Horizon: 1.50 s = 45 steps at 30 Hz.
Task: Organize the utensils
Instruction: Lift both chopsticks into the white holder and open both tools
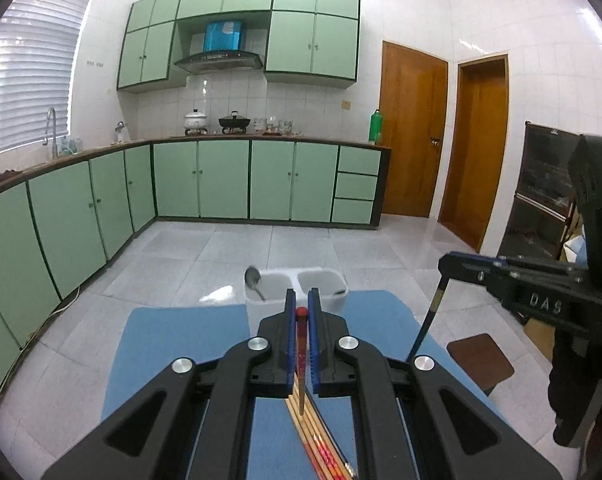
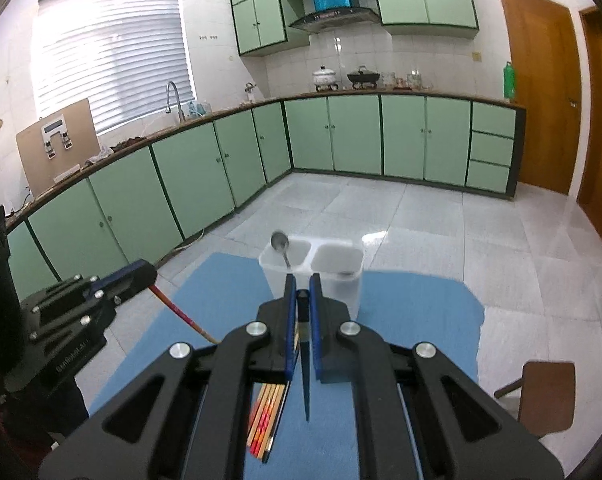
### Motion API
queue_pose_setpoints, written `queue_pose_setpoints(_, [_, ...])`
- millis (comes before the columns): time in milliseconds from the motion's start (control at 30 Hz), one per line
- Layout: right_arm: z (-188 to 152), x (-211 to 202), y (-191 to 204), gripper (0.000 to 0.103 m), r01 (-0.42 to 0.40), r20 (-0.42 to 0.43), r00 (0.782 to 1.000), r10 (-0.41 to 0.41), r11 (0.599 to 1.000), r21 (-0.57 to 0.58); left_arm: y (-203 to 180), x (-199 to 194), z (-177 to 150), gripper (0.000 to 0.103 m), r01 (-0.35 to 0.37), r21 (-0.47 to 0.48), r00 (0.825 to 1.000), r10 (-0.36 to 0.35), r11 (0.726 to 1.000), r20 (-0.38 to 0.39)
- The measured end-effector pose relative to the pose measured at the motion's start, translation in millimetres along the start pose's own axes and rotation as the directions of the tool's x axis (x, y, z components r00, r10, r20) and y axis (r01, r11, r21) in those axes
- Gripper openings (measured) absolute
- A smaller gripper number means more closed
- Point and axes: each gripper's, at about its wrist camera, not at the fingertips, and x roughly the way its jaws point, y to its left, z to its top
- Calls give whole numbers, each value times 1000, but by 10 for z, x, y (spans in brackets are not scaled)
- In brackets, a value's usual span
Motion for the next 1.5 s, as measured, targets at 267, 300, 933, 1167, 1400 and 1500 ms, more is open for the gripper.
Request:
queue_pose_setpoints(267, [734,-31,-112,6,-19,105,994,21,1000,-18,-51,41,610,6,2,15,991,-4,1000,135])
queue_pose_setpoints(300, [835,-6,-136,6,-12,119,993,14,1000,-15,-54,59,680,6,1,17,989,-3,1000,148])
queue_pose_setpoints(933, [994,1242,-540,6,112,115,987,-112,994,11,179,1315,762,6,-63,10,995,61,998,81])
queue_pose_setpoints(1167, [731,1400,-526,8,100,27,995,-100,995,11,297,1483,593,13,-65,-12,998,65,998,5])
queue_pose_setpoints(1400, [620,1045,-530,41,144,82,986,-145,989,21,367,1156,569,44,-70,-28,997,71,997,28])
queue_pose_setpoints(1500, [484,805,-497,58,170,112,979,-170,985,5,337,955,484,59,-93,-20,995,94,995,36])
